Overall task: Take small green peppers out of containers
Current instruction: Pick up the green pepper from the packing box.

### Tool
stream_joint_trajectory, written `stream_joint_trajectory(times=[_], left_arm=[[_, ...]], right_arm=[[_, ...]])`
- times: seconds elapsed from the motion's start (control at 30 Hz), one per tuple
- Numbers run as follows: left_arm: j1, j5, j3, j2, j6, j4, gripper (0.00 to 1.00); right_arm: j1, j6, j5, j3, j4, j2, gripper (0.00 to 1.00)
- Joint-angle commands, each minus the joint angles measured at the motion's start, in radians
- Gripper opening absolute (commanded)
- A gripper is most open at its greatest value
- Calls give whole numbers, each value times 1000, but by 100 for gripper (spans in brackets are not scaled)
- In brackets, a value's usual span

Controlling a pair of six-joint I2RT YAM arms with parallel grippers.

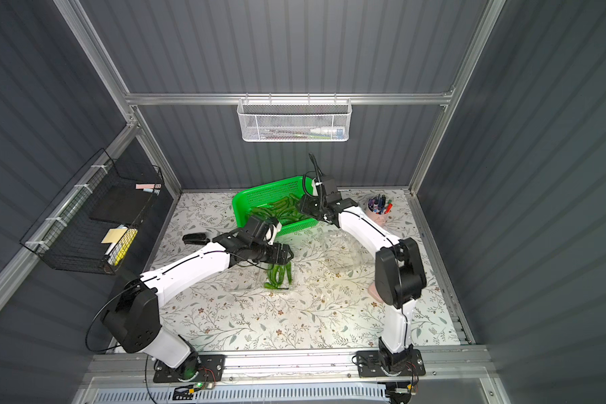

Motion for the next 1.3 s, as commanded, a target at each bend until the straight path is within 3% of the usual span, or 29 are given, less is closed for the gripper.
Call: stream_joint_trajectory(times=[0.0, 0.27, 0.4, 0.67, 0.9, 1.27], left_arm=[[-23, 18, -3, 41, 2, -41, 84], [-25, -23, 1, 117, -43, -26, 60], [-24, -63, -4, 153, -45, -53, 53], [-37, -91, 7, 225, -22, -92, 46], [-87, -199, 69, 301, -8, -181, 41], [-95, -152, 107, 285, 7, -203, 4]], right_arm=[[-1, -35, 9, -101, 34, -80, 45], [2, -71, 1, -244, -41, -202, 44], [3, -82, 3, -277, -68, -227, 43], [1, -83, 5, -276, -74, -230, 43], [1, -79, -2, -268, -72, -220, 43], [1, -73, -9, -265, -69, -218, 42]])
